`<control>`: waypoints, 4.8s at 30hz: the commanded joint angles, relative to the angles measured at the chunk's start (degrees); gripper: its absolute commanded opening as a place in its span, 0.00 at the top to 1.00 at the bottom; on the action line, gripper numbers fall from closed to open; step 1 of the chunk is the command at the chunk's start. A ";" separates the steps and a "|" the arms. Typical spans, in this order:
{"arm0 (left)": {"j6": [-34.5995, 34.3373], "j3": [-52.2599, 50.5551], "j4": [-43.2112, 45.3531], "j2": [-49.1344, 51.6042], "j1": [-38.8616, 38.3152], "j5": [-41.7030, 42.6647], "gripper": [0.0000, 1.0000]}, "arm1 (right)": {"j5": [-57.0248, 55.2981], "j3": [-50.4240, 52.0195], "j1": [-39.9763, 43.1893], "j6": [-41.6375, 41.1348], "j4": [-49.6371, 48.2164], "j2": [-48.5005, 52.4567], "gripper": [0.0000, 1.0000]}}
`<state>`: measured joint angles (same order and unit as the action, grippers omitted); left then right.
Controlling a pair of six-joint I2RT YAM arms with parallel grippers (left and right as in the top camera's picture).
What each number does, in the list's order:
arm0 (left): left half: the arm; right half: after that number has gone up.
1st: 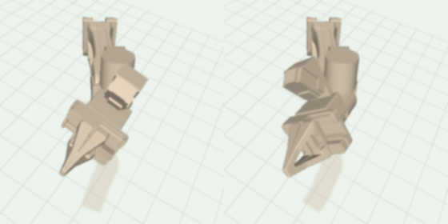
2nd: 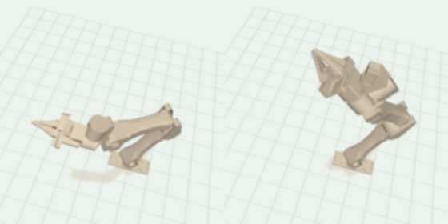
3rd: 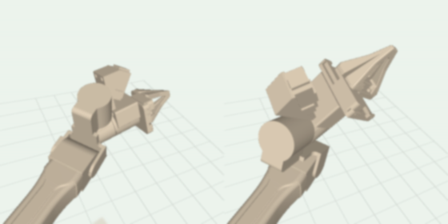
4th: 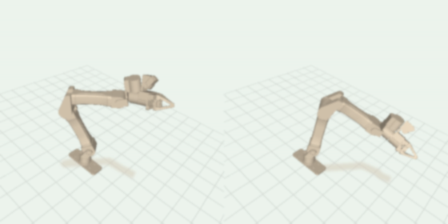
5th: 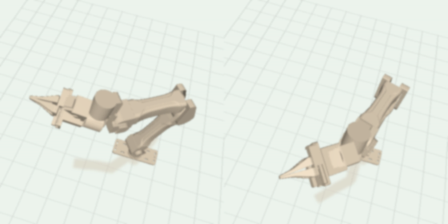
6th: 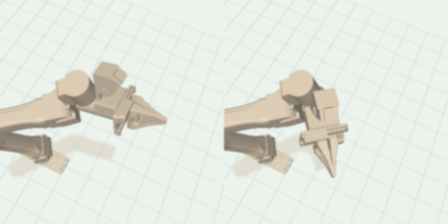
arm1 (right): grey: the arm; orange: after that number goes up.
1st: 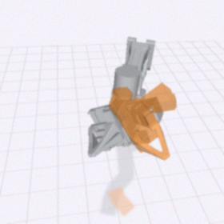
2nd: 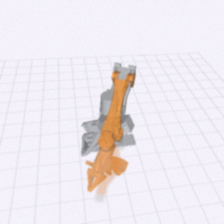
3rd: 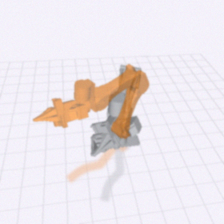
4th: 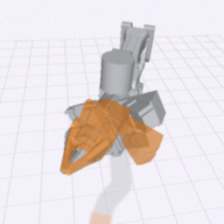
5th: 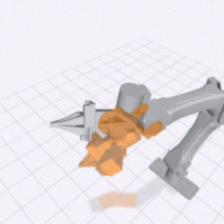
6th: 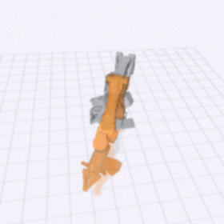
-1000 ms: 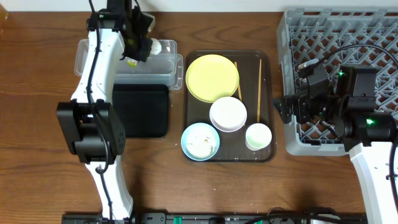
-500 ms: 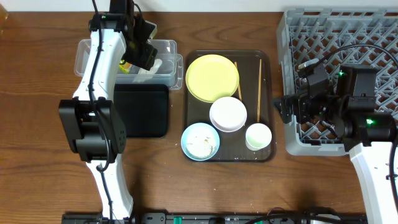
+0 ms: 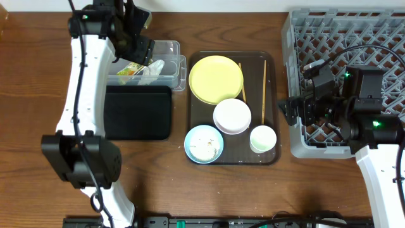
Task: Sort waste into correct bins and load items into the dishwasher rack
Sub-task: 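Move left gripper over tray and grasp the pale green cup, then lift cup with left gripper and hand it to right gripper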
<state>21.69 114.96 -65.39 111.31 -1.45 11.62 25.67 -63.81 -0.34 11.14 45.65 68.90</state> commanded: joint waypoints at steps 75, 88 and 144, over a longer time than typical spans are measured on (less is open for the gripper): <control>-35.30 -26.67 16.06 -3.65 -43.19 10.95 0.50 | -9.81 -0.90 -0.44 -14.95 -0.42 0.13 0.02; -38.32 -26.67 18.18 2.49 -47.74 6.73 0.54 | -9.81 -0.90 -0.44 -14.93 0.55 0.13 0.02; -18.64 -26.45 9.35 -4.72 -11.69 66.75 0.94 | 32.52 -0.90 -0.44 -13.64 -15.13 0.13 0.01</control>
<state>0.14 88.51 -55.92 107.22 -14.96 69.38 49.43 -63.81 -0.34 -2.81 31.83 68.95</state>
